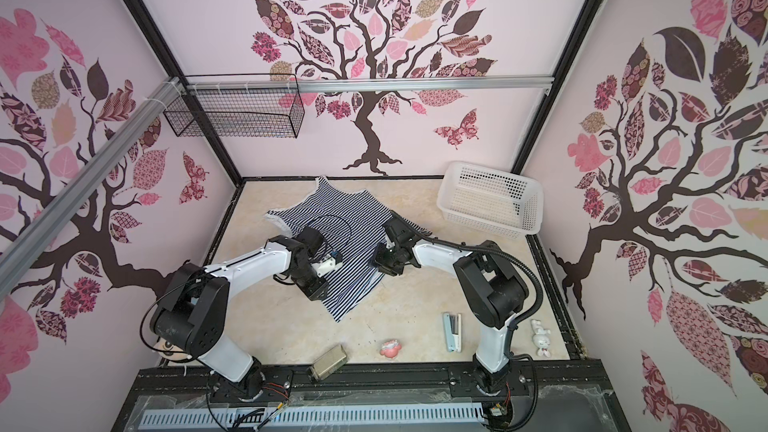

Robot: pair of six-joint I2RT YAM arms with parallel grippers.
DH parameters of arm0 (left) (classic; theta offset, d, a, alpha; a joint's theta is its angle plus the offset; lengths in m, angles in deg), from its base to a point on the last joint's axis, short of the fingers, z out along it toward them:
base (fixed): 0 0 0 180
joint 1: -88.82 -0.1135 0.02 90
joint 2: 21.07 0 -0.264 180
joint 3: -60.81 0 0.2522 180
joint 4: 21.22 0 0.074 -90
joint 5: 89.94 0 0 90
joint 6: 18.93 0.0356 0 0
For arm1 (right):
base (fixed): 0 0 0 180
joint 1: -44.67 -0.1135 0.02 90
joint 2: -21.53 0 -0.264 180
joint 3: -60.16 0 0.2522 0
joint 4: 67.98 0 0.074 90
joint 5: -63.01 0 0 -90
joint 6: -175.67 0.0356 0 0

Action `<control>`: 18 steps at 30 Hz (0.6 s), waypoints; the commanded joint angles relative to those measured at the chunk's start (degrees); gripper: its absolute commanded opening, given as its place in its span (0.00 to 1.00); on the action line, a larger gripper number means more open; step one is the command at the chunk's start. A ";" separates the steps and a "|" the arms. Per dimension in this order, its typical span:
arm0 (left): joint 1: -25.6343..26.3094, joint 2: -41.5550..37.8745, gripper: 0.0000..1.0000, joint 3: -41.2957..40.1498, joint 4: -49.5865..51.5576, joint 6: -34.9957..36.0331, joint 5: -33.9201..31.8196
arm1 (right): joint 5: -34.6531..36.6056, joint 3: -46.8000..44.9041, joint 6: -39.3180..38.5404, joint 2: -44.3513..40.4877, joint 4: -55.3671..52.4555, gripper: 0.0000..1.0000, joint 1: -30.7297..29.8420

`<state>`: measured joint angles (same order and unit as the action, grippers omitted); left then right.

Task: Fold and stack tank tops
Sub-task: Smooth out the tank top at the center of the table.

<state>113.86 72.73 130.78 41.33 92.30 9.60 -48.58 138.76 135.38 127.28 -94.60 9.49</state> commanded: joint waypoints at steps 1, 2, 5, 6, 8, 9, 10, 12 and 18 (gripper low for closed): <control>0.19 0.66 0.42 -0.89 -1.81 0.08 -1.08 | 2.30 2.66 -0.19 1.81 -3.98 0.47 -0.77; 0.19 0.92 0.42 -1.00 -1.99 -0.01 -1.32 | 2.66 3.05 -0.14 2.11 -4.38 0.45 -0.94; 0.19 1.67 0.42 -0.92 -2.22 -0.28 -1.72 | 2.93 3.52 0.03 2.77 -4.78 0.36 -1.03; 0.19 1.89 0.42 -0.84 -2.31 -0.27 -1.85 | 3.12 3.62 0.03 2.78 -4.92 0.34 -1.10; 0.19 2.33 0.42 -0.83 -2.48 -0.23 -1.96 | 3.72 3.69 -0.14 2.91 -5.29 0.29 -1.12; 0.19 2.39 0.41 -0.83 -2.49 -0.31 -1.97 | 3.89 3.80 -0.28 2.98 -5.53 0.26 -1.12; 0.19 2.44 0.41 -0.83 -2.56 -0.36 -1.84 | 4.21 3.98 -0.32 3.08 -5.91 0.24 -1.12; 0.19 2.15 0.41 -0.98 -2.70 -0.40 -1.48 | 4.31 4.39 -0.65 3.45 -6.11 0.19 -1.12; 0.19 1.74 0.41 -1.44 -3.10 -0.54 -1.37 | 4.25 5.47 -1.12 3.72 -7.16 0.00 -1.14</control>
<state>113.86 74.83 130.08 38.95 92.06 7.91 -45.01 142.04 134.72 129.95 -99.39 8.72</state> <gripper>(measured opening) 0.414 0.048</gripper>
